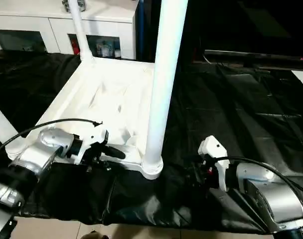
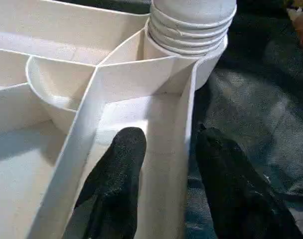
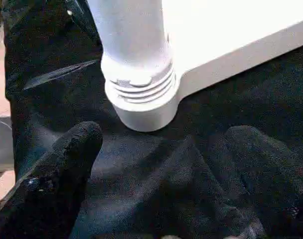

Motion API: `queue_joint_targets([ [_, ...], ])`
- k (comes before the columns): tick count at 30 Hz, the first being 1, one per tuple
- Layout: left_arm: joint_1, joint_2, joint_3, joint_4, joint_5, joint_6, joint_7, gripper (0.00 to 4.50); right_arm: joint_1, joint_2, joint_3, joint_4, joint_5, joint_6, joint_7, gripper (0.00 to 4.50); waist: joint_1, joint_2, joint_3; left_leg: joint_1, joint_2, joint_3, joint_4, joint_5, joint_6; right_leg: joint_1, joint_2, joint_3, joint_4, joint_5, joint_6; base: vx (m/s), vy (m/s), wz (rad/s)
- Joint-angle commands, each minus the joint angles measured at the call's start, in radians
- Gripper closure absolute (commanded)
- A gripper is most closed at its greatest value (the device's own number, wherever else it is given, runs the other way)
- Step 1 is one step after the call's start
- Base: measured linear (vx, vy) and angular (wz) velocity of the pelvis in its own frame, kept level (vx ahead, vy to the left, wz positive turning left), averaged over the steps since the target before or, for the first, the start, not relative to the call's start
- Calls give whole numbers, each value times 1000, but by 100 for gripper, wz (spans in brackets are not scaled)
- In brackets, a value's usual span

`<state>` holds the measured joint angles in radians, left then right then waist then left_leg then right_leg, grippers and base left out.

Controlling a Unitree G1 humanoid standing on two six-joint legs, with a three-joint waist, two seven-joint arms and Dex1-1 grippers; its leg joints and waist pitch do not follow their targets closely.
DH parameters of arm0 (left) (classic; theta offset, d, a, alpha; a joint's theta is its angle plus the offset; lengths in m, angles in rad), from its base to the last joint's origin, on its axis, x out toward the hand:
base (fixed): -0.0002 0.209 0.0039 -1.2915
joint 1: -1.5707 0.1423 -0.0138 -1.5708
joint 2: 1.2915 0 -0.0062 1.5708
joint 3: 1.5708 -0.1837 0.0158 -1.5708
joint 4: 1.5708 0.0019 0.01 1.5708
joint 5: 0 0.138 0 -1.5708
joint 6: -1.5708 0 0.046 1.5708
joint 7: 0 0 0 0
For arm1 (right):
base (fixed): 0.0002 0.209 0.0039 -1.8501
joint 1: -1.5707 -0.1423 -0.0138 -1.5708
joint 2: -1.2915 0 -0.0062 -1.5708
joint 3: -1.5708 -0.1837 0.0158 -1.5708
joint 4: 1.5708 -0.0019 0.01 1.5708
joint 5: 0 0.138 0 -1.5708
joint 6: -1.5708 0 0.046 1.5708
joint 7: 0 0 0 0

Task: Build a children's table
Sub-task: Rotate leg to tighten

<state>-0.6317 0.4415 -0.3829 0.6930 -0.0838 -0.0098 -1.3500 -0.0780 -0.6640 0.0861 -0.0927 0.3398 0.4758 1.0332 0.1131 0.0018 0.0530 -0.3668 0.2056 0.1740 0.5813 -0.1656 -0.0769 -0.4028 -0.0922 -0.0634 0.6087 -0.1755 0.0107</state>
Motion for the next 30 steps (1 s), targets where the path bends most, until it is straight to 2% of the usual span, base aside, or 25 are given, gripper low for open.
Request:
queue_joint_targets([
  [1,-18,3,-6,31,21,-18,-5,286,2,-11,-12,-18,-3,5,-7,0,6,-1,-60,11,21,-6,-75,-340,-3,45,-51,37,-88,-335,-182,0,0,0],
  [5,-26,0,-6,63,38,-37,-6,325,1,-10,-7,-15,-6,2,-12,0,6,0,-59,12,21,-7,-75,-344,-4,45,-51,37,-90,-355,-179,0,0,0],
  [9,-30,-1,-8,79,45,-41,-17,345,-2,-10,-5,-15,-6,3,-13,0,5,-1,-56,13,21,-7,-76,-364,-6,42,-52,36,-95,-398,-169,0,0,0],
  [12,-31,0,-9,89,50,-45,-27,383,-5,-11,-3,-12,-8,1,-14,0,5,-5,-55,16,20,-8,-76,-377,-6,39,-53,35,-101,-453,-150,0,0,0],
  [13,-29,1,-10,90,50,-43,-32,383,-6,-11,-2,-11,-9,0,-14,0,6,-4,-55,16,20,-9,-76,-378,-6,39,-55,35,-102,-461,-148,0,0,0],
  [16,-27,2,-7,94,50,-40,-43,421,-8,-11,0,-9,-9,-2,-14,0,5,-5,-54,15,21,-10,-77,-382,-7,38,-55,34,-103,-482,-139,0,0,0],
  [17,-25,2,-4,94,50,-38,-47,428,-10,-11,1,-6,-9,-3,-14,0,4,-8,-54,15,20,-10,-77,-382,-5,37,-55,34,-105,-487,-137,0,0,0],
  [19,-23,1,0,95,50,-38,-49,442,-11,-11,2,-4,-10,-4,-13,0,5,-6,-54,16,21,-10,-77,-380,-5,36,-57,34,-105,-491,-135,0,0,0],
  [21,-17,-1,7,89,42,-19,-48,447,-16,-9,6,3,-12,-9,-11,0,5,-10,-56,14,22,-10,-77,-367,-2,38,-56,35,-103,-475,-137,0,0,0],
  [23,2,-12,35,48,10,44,-31,447,-34,5,8,20,-21,-25,-21,0,3,-8,-58,9,23,-10,-77,-342,-2,41,-55,36,-94,-417,-155,0,0,0],
  [25,14,-16,48,15,-3,90,-8,447,-47,14,8,31,-30,-42,-32,0,1,-3,-60,11,25,-8,-76,-335,-5,41,-56,37,-87,-370,-181,0,0,0],
  [26,18,-16,48,1,0,105,3,447,-53,19,7,36,-31,-45,-36,0,0,-5,-60,10,23,-6,-75,-329,-2,42,-53,37,-86,-349,-190,0,0,0],
  [27,21,-16,47,-9,3,115,11,447,-58,22,6,40,-31,-47,-39,0,-1,0,-60,11,23,-5,-74,-328,1,42,-53,38,-86,-334,-197,0,0,0],
  [30,71,-28,68,-132,-14,195,84,447,-89,35,16,55,-35,-59,-36,0,-5,-8,-61,6,22,-5,-73,-306,8,47,-51,37,-82,-313,-200,0,0,0],
])
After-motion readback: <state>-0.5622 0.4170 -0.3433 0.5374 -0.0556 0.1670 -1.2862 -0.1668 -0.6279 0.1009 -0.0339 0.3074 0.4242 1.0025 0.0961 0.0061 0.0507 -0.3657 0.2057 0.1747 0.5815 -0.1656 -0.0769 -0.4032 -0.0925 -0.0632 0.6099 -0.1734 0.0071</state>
